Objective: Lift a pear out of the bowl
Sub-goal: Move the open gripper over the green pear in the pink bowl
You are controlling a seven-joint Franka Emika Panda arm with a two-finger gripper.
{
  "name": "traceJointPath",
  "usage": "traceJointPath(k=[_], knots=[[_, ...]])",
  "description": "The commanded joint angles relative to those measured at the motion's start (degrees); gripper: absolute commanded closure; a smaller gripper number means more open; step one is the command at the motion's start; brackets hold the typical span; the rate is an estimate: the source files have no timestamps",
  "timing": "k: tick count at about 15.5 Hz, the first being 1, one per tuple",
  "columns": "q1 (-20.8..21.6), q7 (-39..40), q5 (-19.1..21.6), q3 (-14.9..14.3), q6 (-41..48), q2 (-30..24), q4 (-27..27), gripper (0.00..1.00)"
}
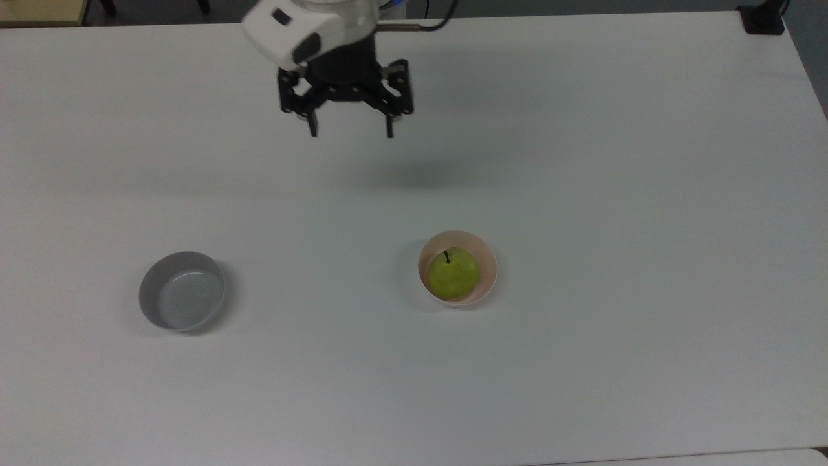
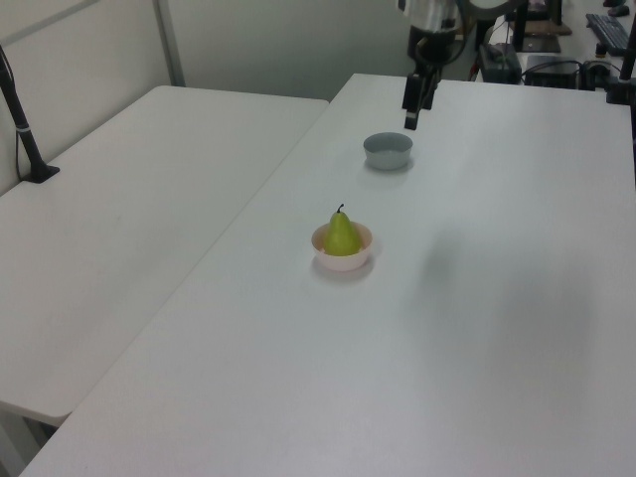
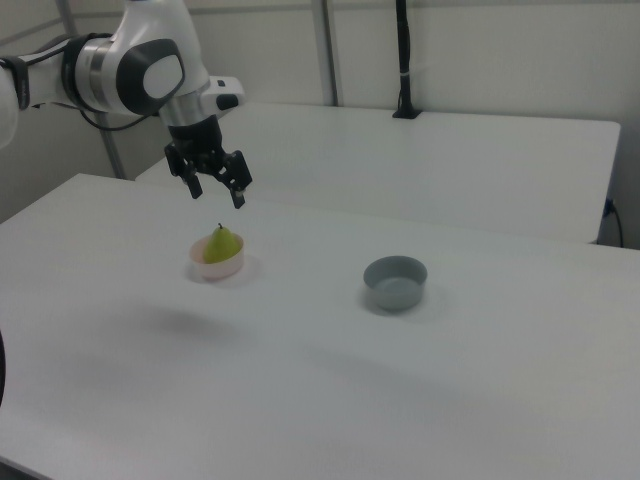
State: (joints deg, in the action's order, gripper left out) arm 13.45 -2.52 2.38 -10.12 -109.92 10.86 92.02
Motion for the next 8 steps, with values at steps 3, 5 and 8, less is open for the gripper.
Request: traceJointPath(k=[3,5,8], knots=[[7.4,-14.0,1.7,-1.0,-7.6,8.0,-6.2,0.00],[9.5,-17.0,1.7,-2.1,-11.1,10.0,-6.2,0.00],[12.4,-20.1,1.5,-3.5,-14.2,13.7,-7.9,0.00]])
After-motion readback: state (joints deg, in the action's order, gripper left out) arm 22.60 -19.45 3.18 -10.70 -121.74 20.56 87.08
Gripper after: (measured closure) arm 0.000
